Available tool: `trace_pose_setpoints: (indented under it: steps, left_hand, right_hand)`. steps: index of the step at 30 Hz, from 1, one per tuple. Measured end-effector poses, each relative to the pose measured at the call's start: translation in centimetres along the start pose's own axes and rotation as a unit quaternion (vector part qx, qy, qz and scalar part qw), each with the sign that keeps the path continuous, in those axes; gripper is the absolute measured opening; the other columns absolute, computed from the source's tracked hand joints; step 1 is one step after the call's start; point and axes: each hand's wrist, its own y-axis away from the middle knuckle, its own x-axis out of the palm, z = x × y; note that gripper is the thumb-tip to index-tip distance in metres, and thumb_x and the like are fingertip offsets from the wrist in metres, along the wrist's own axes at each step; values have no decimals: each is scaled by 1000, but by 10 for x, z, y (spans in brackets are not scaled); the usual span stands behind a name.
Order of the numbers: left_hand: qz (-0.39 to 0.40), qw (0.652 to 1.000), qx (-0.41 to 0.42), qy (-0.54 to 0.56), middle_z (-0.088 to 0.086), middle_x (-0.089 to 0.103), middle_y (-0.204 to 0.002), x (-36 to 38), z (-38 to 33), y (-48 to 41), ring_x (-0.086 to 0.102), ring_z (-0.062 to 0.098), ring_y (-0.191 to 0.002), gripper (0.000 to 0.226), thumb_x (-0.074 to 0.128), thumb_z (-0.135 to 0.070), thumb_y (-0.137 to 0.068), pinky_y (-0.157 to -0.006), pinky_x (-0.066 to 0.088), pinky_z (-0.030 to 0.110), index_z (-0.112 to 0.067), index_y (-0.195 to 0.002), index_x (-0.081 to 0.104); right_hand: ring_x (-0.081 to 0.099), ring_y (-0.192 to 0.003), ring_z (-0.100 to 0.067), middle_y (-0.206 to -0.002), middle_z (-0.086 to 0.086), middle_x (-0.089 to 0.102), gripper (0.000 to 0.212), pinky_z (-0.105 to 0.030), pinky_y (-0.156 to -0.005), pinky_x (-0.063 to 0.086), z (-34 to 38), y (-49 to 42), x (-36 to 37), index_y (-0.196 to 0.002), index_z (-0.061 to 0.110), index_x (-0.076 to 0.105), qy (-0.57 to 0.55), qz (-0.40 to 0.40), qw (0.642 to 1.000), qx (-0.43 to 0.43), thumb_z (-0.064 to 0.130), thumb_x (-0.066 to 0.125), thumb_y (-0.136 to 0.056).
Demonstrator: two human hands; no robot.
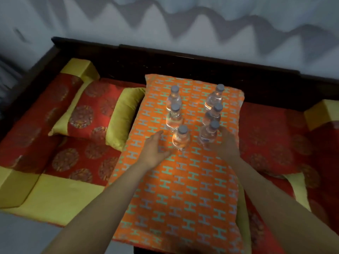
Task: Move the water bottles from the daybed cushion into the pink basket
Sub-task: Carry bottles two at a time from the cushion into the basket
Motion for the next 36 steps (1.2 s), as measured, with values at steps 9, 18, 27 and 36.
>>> trace_pose_setpoints:
  steps: [9,18,27,36]
  left_hand:
    - [55,993,70,82,0,58,-130,32,2,-64,54,19,-118,90,85,-44,-58,-99,45,46,-22,-135,44]
    - [63,990,82,92,-6,66,-117,44,2,-75,59,9,-102,79,90,-32,-58,-86,45,24,-24,-127,52]
    - [32,994,80,70,-19,60,-96,-2,6,-66,58,0,-81,66,88,-26,-61,-69,42,9,-23,-119,55]
    - [58,987,129,80,-16,62,-100,-32,-47,-59,58,-6,-86,75,89,-29,-58,-65,44,14,-26,-120,46]
  right_hand:
    - [58,-105,-31,-115,-13,63,62,-41,-87,45,-1,-18,24,-122,4,55,-45,-49,998,18,15,84,-69]
    - [57,-102,-17,-118,-2,62,70,-31,-83,44,-12,-22,42,-127,19,47,-77,-75,992,67,30,83,-68]
    - [61,-72,1,-82,13,58,38,-7,-63,45,9,0,16,-94,25,56,-161,-107,981,-10,-5,72,-77]
    - [63,-100,-16,-109,0,63,47,-44,-86,53,-4,39,-29,-112,34,53,-210,-178,961,36,30,77,-73]
